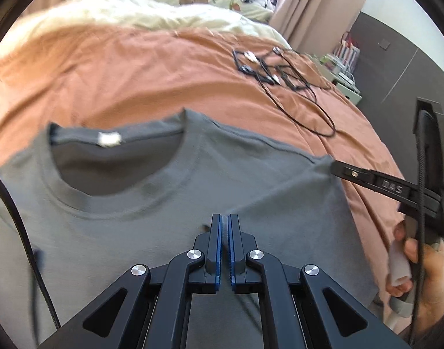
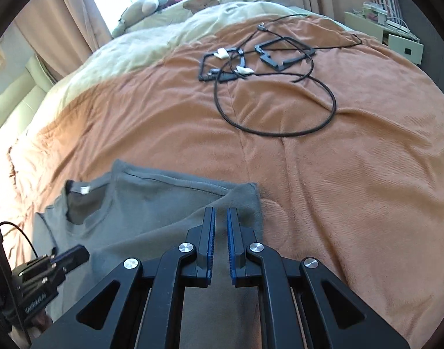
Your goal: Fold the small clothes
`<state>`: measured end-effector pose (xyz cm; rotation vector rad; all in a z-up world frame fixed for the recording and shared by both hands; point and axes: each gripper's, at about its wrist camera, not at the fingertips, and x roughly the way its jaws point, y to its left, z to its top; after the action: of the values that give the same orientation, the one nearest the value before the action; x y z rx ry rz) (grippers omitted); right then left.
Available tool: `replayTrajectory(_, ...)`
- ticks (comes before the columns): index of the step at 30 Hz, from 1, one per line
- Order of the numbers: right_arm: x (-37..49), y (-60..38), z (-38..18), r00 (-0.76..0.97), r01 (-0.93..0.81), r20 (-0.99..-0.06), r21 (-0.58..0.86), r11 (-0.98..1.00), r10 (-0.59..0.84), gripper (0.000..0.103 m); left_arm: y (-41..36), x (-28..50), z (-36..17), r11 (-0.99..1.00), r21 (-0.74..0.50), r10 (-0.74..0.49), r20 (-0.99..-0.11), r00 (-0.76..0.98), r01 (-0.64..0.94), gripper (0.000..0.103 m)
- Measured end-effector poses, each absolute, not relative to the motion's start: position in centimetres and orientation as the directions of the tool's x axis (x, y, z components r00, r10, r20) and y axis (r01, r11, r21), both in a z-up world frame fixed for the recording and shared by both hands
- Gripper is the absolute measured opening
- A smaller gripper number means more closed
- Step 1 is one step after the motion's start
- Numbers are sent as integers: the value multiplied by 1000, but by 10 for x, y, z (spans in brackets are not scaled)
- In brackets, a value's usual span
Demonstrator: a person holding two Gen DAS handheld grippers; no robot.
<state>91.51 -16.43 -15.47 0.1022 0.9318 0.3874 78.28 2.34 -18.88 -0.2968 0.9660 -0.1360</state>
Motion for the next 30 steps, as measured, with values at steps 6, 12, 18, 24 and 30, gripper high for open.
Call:
replayTrajectory(6,929,-161,-171,535,-257,-769,245,935,349,5,19,787,-208,966,-260,-219,-814,537,0,4)
replayTrajectory(12,935,-148,-172,545,-217,-787,198,956,287,2,23,785,-207,980,-185,-118,-834,539,-72,4)
replayTrajectory(18,905,-155,-148,549,-289,-779,162,943,302,5,27,768,-201,979,-191,-120,-825,552,-74,4)
replayTrajectory(24,865,-165,-139,504,-354,-813,114,928,292,5,13,749,-195,980,-197,-148,-820,554,-31,4)
replayTrajectory(30,829,-174,-145,449,-379,-850,99,920,276,5,-5,733,-197,969,-248,-222,-838,499,13,5)
